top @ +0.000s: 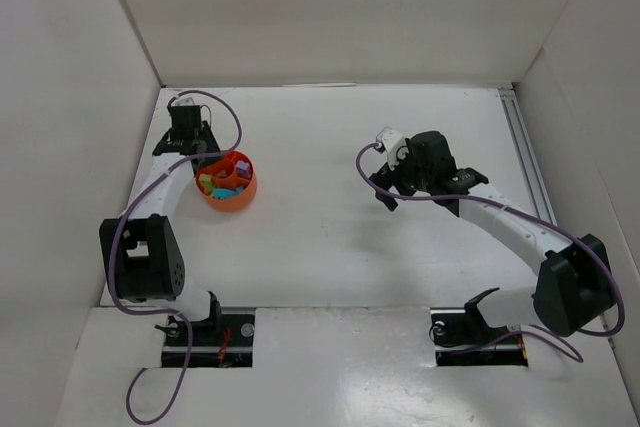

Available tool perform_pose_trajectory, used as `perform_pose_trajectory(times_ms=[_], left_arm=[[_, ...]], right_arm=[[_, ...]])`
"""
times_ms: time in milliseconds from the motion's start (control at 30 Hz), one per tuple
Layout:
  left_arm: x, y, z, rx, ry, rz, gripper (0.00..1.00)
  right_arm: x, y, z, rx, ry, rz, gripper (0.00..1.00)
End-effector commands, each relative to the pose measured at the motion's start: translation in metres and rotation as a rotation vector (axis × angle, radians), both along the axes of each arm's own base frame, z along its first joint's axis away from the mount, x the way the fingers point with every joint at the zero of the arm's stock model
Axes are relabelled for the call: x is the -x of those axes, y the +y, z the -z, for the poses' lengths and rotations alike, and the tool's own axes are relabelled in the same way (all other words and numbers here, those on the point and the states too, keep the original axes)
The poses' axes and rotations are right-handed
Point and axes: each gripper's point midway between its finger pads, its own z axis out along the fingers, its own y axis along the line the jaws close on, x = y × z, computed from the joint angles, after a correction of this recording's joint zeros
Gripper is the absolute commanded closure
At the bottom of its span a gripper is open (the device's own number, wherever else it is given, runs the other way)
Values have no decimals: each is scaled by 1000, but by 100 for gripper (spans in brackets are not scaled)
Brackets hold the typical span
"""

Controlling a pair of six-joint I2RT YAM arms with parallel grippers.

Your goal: Sort the legos into containers by color

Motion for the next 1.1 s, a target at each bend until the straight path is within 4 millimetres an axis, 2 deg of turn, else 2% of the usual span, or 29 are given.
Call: perform_pose_trajectory(times_ms=[0,133,267,300,400,433,467,533,600,667,700,733,767,800,833,933,1067], left_arm=[[-2,-2,-4,3,-15,12,59],[-2,0,-7,1,-17,-2,46],[0,1,-27,1,-57,-16,40],[1,4,-31,-10,-67,-27,35],[7,8,-60,-2,-129,-82,23],[10,7,-71,9,-152,-92,3],[16,9,-88,21,-200,-122,0],[22,7,-114,45,-275,-140,0],[31,4,-149,84,-389,-152,0],[39,-8,-158,143,-437,-114,0],[45,-11,-174,165,-502,-100,0],[47,-19,-179,189,-524,-64,0],[50,-23,-174,219,-524,-63,0],[54,-24,-180,225,-542,-53,0],[56,-30,-173,228,-520,-40,0],[61,-38,-162,234,-474,-64,0],[67,-60,-149,251,-435,3,0]], right_arm=[[-11,5,-34,-48,-80,-2,4],[-11,5,-34,-48,-80,-2,4],[-11,5,-34,-48,-80,-2,4],[-11,5,-34,-48,-80,-2,4],[-12,1,-43,-48,-111,17,4],[-11,-2,-39,-38,-106,26,4],[-10,-4,-48,-50,-127,40,2],[-10,-6,-53,-58,-142,58,1],[-11,-12,-59,-70,-163,83,1],[-13,-19,-63,-78,-170,123,1],[-13,-22,-64,-95,-170,142,1],[-13,-27,-57,-89,-154,171,1],[-15,-32,-62,-104,-167,197,1],[-17,-40,-57,-115,-145,237,1],[-18,-43,-56,-123,-139,257,1],[-19,-49,-52,-162,-104,282,1],[-18,-51,-48,-184,-78,315,1]])
